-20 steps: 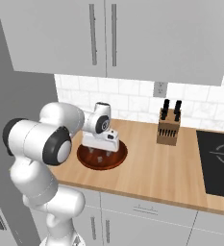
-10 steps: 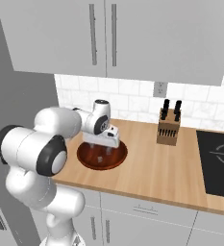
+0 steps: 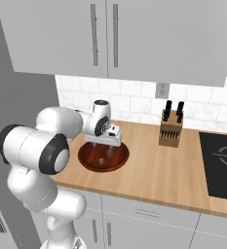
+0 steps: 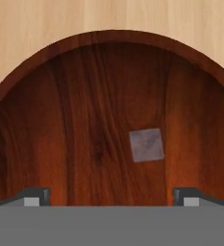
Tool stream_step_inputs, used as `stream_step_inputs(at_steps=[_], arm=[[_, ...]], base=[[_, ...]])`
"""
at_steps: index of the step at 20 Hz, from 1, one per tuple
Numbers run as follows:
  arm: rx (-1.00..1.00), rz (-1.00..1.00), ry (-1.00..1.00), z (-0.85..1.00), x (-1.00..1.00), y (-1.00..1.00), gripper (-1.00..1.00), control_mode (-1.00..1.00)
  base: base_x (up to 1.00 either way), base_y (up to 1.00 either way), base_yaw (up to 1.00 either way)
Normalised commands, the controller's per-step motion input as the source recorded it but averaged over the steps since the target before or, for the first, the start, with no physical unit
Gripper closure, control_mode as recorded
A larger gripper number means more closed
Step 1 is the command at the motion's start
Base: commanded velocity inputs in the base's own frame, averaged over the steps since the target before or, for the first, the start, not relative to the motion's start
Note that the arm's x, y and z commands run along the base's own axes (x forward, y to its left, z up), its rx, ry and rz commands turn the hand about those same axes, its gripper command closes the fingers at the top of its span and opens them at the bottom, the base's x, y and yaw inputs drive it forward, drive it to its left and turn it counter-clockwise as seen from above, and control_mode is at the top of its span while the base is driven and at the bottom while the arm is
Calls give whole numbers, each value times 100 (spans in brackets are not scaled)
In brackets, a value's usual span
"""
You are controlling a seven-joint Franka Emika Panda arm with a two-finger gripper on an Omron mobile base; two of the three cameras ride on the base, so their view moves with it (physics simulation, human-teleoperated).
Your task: Grab a lemon wedge from the fridge and one ice cube from the ice bowl, and put them in the glass of lemonade.
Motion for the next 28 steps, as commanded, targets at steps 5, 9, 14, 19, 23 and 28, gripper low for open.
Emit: stream_step_inputs(at_steps=[5, 9, 14, 19, 23, 28], arm=[[0, 0, 0, 0, 26, -29, -100, -100], [0, 0, 0, -11, 21, -20, -100, -100], [0, 0, 0, -52, 5, 0, -100, -100], [0, 0, 0, -20, -2, 0, -100, -100], [0, 0, 0, -16, -1, -5, -100, -100], [0, 0, 0, -37, -2, 0, -100, -100]], base=[[0, 0, 0], [0, 0, 0], [0, 0, 0], [0, 0, 0], [0, 0, 0], [0, 0, 0]])
